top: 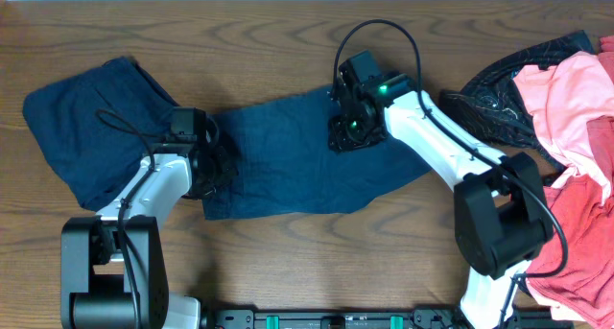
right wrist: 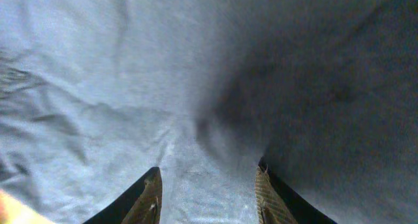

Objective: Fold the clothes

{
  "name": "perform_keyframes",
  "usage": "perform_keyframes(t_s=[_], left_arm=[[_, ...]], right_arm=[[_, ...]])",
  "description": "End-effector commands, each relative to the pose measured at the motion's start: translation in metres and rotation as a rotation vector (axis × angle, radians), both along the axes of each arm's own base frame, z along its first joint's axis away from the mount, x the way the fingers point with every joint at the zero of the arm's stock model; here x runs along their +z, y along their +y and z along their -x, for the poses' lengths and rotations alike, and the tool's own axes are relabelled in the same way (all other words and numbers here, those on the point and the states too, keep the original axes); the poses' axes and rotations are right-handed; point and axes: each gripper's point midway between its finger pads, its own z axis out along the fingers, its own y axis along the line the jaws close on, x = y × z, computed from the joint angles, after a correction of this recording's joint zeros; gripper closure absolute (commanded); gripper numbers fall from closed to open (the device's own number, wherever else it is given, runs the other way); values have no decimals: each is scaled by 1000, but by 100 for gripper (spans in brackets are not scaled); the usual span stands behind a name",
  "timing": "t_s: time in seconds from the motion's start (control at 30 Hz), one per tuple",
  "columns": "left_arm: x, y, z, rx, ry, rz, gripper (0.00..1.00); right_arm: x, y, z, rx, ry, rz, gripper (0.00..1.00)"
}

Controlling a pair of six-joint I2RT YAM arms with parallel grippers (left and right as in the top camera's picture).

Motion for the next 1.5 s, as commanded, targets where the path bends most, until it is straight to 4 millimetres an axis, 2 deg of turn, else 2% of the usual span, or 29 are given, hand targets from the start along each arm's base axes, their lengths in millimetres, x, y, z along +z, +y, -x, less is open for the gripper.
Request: perform_keyframes(t_s=[0.0,0.03,0.13,0.2,0.23,0.3,0.37,0.53,0.67,0.77,0.83,0.87,0.93,1.03,1.1,1.17,1.27,1.3,1.4,1.47], left_arm=[[-6,-5,6,-59,14,17,93],[-6,-5,6,-59,14,17,90],[-5,-1,5,-55,9,-3,48],[-3,9,4,-42,5,-62,8],[-2,17,4,-32,1,-106,3],[3,31,3,-14,-9,-186,2],[7,36,2,-5,-20,-219,2],[2,36,3,20,-4,-211,2],[-10,36,6,19,30,-211,2],[-21,27,8,6,60,-162,0],[-26,19,8,-5,67,-113,10],[-28,15,7,-10,68,-94,20],[-29,11,5,-41,59,-76,48],[-26,11,6,-91,53,-82,75],[-18,11,9,-120,69,-87,90],[-1,11,9,-119,80,-86,94],[35,11,3,-118,58,-87,94],[52,11,0,-118,38,-88,94],[96,9,-10,-117,-37,-79,94],[128,-2,-18,-131,-121,-23,94]], right_arm=[[-16,-1,7,1,37,35,55],[-17,-1,8,1,40,36,55],[-17,-1,8,0,41,39,55],[-17,-2,8,-1,43,42,55],[-18,-3,9,-1,45,43,55],[-18,-4,9,-1,45,48,54],[-18,-4,9,-1,44,51,54],[-19,-5,9,-3,45,56,54],[-19,-5,10,-3,49,57,55],[-19,-6,11,-3,54,61,54],[-19,-6,11,-4,53,63,54],[-19,-6,11,-4,53,63,54],[-19,-6,10,-8,53,63,54],[-19,-6,11,-7,54,63,56],[-21,-6,11,-6,59,62,63],[-24,-1,15,3,80,42,70],[-34,13,24,34,129,-3,81],[-39,20,29,56,148,-20,83],[-53,47,47,119,210,-91,86],[-62,78,65,198,250,-178,87]])
